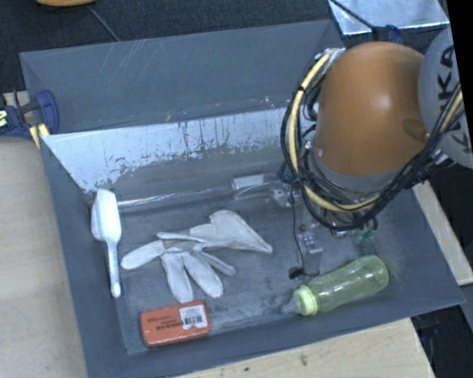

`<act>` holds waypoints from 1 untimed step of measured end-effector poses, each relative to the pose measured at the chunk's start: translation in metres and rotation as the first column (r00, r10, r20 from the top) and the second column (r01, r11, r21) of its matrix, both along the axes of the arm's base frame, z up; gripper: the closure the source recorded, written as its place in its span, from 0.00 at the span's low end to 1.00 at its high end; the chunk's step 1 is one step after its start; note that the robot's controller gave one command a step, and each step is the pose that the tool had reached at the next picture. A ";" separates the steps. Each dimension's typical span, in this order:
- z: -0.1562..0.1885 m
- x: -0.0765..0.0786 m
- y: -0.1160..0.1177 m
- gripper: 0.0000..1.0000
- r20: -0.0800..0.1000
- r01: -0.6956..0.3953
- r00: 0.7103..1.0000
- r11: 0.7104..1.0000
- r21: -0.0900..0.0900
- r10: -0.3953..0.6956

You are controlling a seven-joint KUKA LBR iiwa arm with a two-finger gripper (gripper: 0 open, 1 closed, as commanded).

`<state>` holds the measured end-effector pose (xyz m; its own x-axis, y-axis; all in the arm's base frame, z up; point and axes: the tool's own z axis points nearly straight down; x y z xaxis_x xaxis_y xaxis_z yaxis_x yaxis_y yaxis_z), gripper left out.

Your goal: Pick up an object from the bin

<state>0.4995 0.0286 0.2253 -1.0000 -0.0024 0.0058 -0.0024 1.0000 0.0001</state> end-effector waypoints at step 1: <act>0.004 0.002 0.000 0.00 0.009 0.001 1.000 1.000 0.000 -0.001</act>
Offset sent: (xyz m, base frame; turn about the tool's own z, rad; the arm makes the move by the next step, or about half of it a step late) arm 0.0571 0.0142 -0.1367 0.0127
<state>0.5010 0.0284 0.2297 -1.0000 -0.0014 -0.0031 -0.0014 1.0000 0.0006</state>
